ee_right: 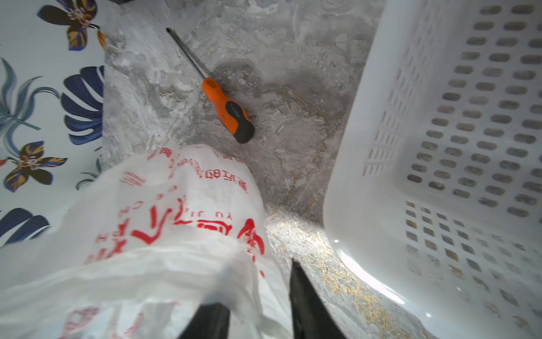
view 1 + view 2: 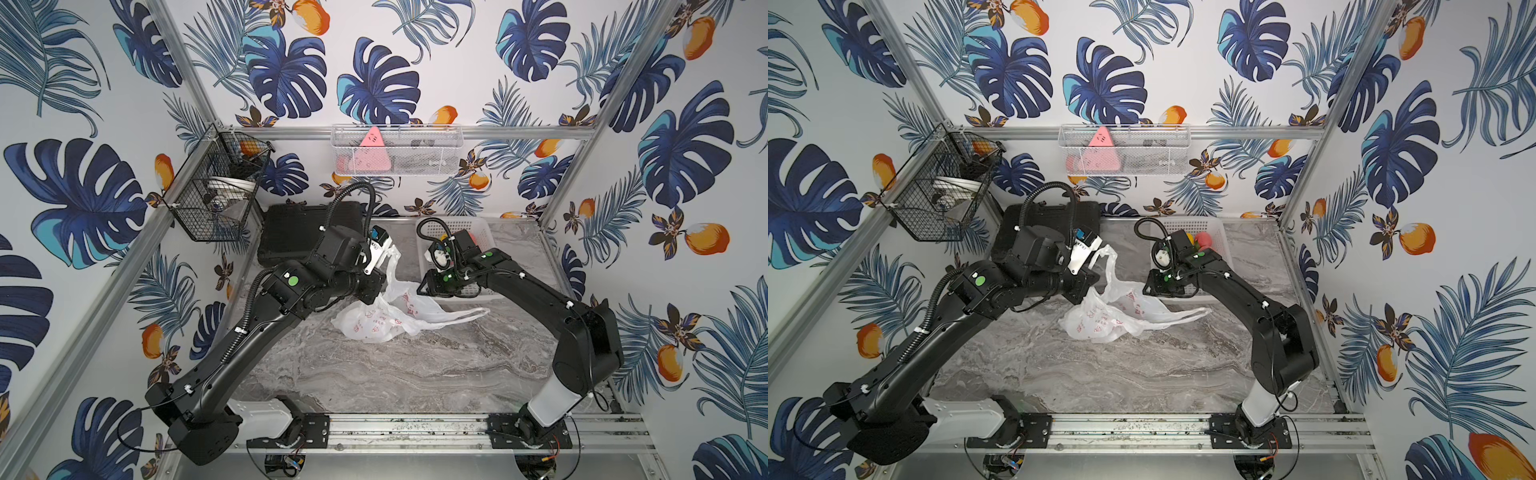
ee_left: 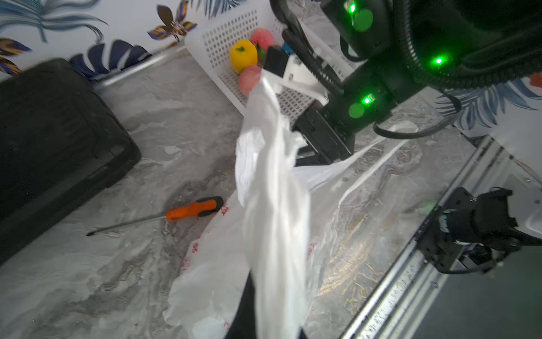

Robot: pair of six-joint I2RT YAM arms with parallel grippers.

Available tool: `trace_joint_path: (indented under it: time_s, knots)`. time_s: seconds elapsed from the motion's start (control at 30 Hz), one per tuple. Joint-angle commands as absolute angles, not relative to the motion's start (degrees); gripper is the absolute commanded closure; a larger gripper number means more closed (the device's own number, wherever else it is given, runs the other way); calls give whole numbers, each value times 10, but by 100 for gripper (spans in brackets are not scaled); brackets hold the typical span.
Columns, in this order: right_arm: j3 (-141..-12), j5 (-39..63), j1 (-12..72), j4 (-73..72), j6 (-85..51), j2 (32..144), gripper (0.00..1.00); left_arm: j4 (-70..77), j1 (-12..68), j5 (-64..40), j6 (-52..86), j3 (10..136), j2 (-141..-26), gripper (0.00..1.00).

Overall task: Place the peach into a plastic bag & tie a knot
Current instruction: Adjust the plastic bag at the center of the board, then pick up the peach from the basket.

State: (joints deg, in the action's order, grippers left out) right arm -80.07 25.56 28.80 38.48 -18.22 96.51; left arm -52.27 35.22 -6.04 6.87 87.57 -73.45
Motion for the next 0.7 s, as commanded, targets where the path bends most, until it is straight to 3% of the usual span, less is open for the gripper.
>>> trace_joint_path:
  time_s: [0.0, 0.13, 0.23, 0.4, 0.67]
  knots:
    - [-805, 350, 266, 332, -238, 940, 45, -520, 348, -97, 135, 867, -741, 100]
    - [-777, 370, 172, 266, -333, 898, 31, -530, 323, -98, 151, 887, -770, 100]
    - [-811, 232, 137, 330, -329, 923, 28, -529, 315, -125, 148, 902, -783, 100]
    - [-892, 53, 136, 394, -317, 1045, 17, -532, 312, -149, 136, 917, -802, 100]
    - [-993, -1, 145, 379, -310, 1206, 6, -510, 309, -159, 126, 903, -800, 100]
